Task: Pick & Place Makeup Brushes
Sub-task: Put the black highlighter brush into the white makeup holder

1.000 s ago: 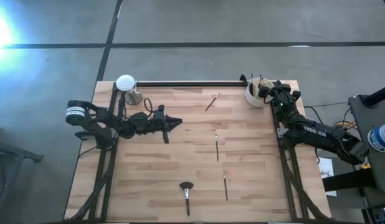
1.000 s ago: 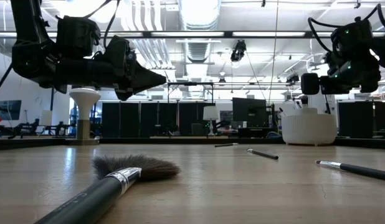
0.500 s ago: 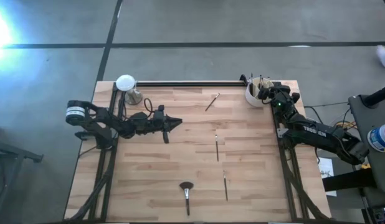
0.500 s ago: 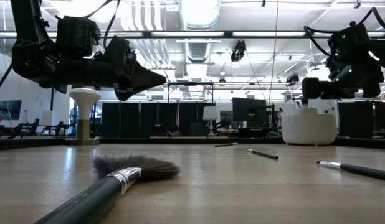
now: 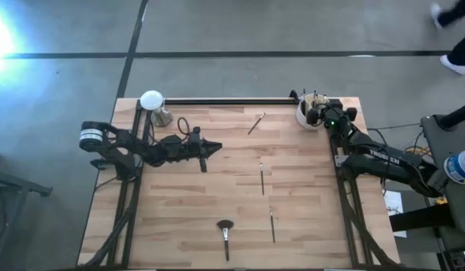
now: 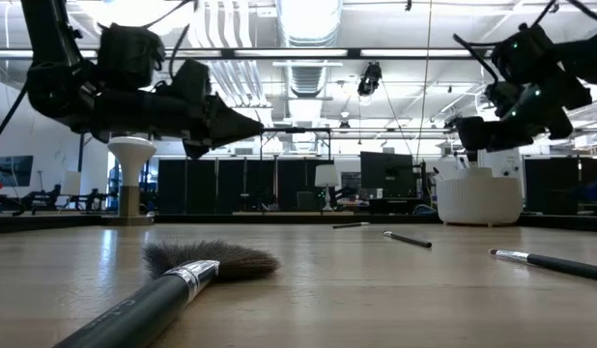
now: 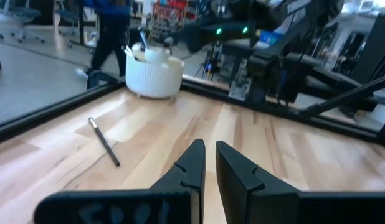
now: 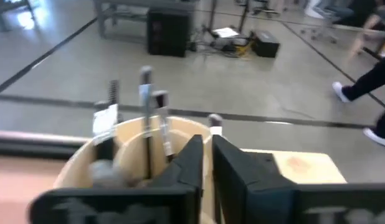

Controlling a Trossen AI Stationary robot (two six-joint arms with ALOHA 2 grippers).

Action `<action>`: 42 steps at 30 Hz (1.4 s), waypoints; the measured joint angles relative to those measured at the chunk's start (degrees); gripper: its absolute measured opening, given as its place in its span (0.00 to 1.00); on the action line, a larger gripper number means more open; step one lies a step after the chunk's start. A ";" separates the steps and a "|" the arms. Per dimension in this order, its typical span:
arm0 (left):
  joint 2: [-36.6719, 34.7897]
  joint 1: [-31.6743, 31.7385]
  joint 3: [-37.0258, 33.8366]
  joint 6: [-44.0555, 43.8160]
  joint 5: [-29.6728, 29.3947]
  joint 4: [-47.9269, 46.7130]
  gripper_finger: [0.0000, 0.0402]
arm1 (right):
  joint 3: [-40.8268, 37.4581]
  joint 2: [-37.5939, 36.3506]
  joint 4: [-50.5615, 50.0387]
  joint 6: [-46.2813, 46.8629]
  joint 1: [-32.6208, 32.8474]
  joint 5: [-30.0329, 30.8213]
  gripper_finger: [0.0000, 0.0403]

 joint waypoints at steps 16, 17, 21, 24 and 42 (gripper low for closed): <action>0.00 -2.35 12.40 -4.09 -2.73 -25.77 0.08 | -0.80 -6.59 -5.33 4.31 27.53 1.33 0.02; 0.00 -2.58 13.11 -4.72 -3.45 -27.76 0.08 | -0.92 -6.53 -5.59 4.54 29.28 2.08 0.02; 0.63 -3.74 16.18 -7.53 -6.21 -34.90 0.08 | -1.16 -6.48 -5.47 5.33 35.76 3.71 0.02; 2.12 -5.04 18.18 -10.28 -6.80 -38.39 0.08 | -1.17 -6.50 -5.51 5.99 39.69 3.89 0.02; 3.57 -27.80 33.53 -39.42 -5.87 -81.94 0.11 | -1.88 -6.07 -5.01 3.84 44.34 5.39 0.02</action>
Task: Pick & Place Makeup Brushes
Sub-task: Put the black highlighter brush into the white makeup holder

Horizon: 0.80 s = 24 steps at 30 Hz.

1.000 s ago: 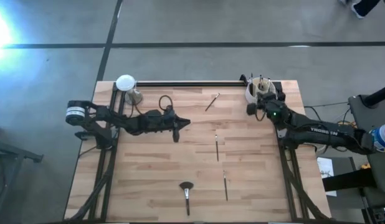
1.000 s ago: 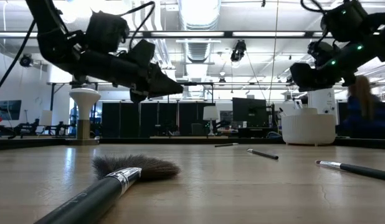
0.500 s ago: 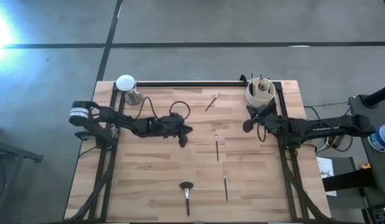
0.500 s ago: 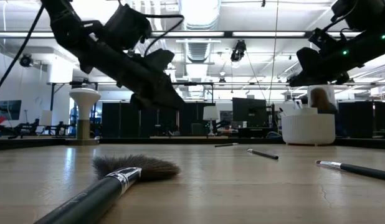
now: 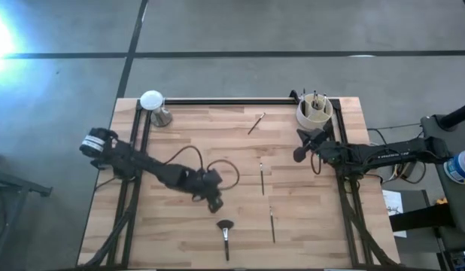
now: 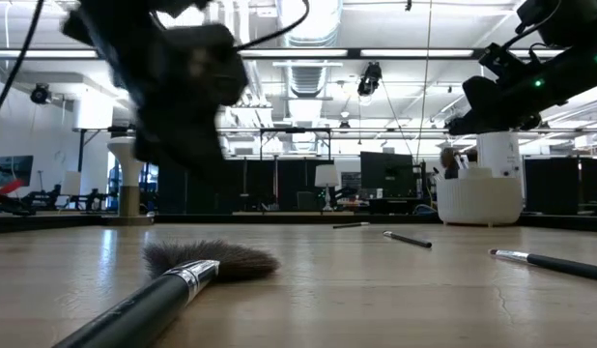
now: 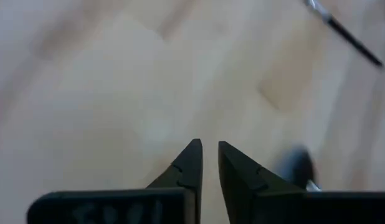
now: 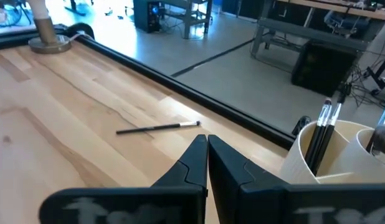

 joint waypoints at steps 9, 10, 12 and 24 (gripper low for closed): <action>6.64 -9.68 7.66 -8.65 2.41 -4.26 0.27 | -2.48 -0.01 0.05 4.09 0.11 -3.39 0.02; 8.05 -10.24 8.84 -8.75 2.41 -4.47 0.28 | -2.69 0.01 0.09 4.70 0.51 -3.73 0.02; 10.81 -10.79 11.24 -8.70 2.37 -7.18 0.31 | -3.00 0.09 0.17 5.98 1.65 -3.77 0.02; 19.52 -11.47 17.95 -6.02 2.04 -10.15 0.34 | -3.09 0.09 1.88 6.14 9.08 -1.64 0.02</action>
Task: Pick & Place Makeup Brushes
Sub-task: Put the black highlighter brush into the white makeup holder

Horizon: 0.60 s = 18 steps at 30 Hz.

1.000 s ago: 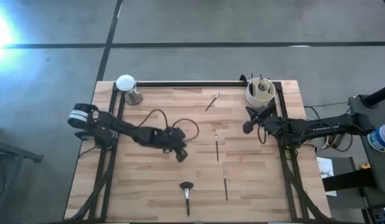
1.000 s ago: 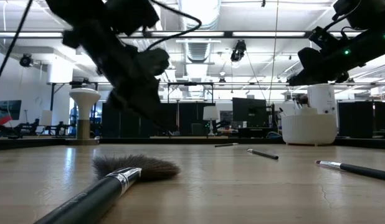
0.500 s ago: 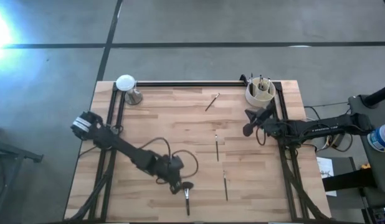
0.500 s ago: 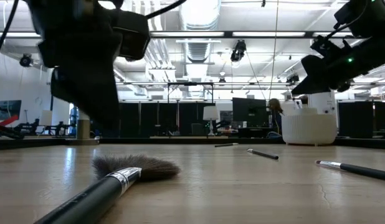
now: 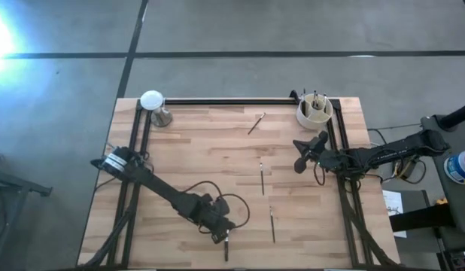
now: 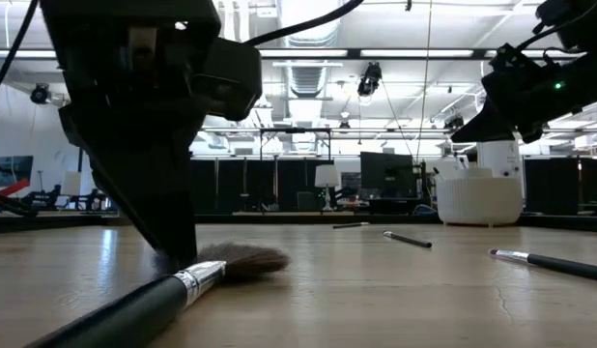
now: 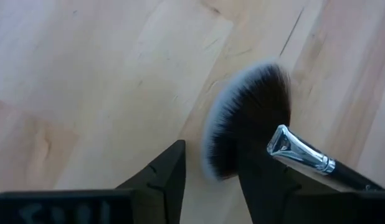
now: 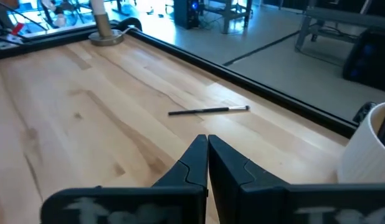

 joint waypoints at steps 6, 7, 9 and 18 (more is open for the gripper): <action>0.97 -0.71 -0.10 -1.66 -1.34 1.96 0.15 | 0.00 0.33 -0.01 0.07 1.10 0.09 0.02; 1.07 -0.86 -0.11 -1.89 -1.96 2.07 0.09 | -0.02 0.33 -0.05 0.09 1.36 0.10 0.02; 1.08 -0.92 -0.11 -2.87 -2.83 1.74 0.03 | -0.04 0.33 -0.13 0.08 1.92 0.09 0.02; -6.76 0.59 -2.91 -2.87 -11.45 -0.94 0.00 | -0.04 0.37 -0.15 0.11 2.64 0.07 0.02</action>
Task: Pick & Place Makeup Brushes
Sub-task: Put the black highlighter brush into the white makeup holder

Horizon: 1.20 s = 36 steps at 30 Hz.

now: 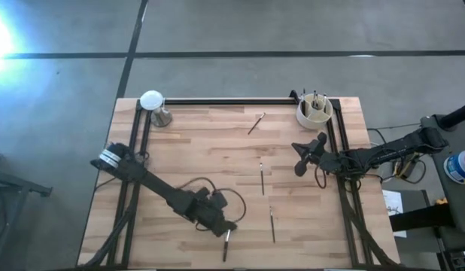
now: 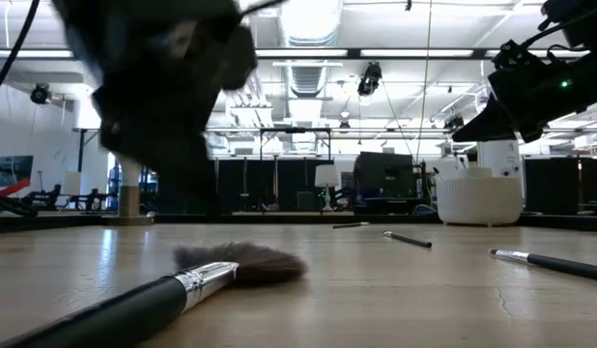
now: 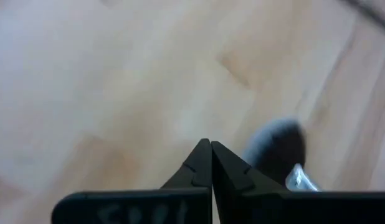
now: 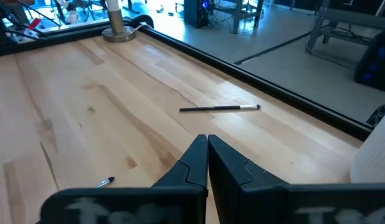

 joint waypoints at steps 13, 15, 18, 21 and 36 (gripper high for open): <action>0.52 2.29 0.46 8.53 13.41 8.13 0.14 | -0.02 0.61 0.26 -0.02 0.17 -0.12 0.02; 1.86 2.29 3.06 9.20 14.73 6.30 0.21 | -0.02 0.79 0.31 -0.01 0.17 -0.13 0.02; 3.69 2.29 6.05 10.22 15.07 2.58 0.29 | -0.02 1.11 0.26 -0.02 0.17 -0.15 0.02; 5.45 2.29 7.71 10.64 15.43 1.55 0.34 | -0.02 1.03 0.37 -0.02 0.17 -0.17 0.02; 11.36 2.22 9.36 10.66 15.43 0.80 0.32 | -0.02 1.05 0.37 -0.02 0.17 -0.18 0.02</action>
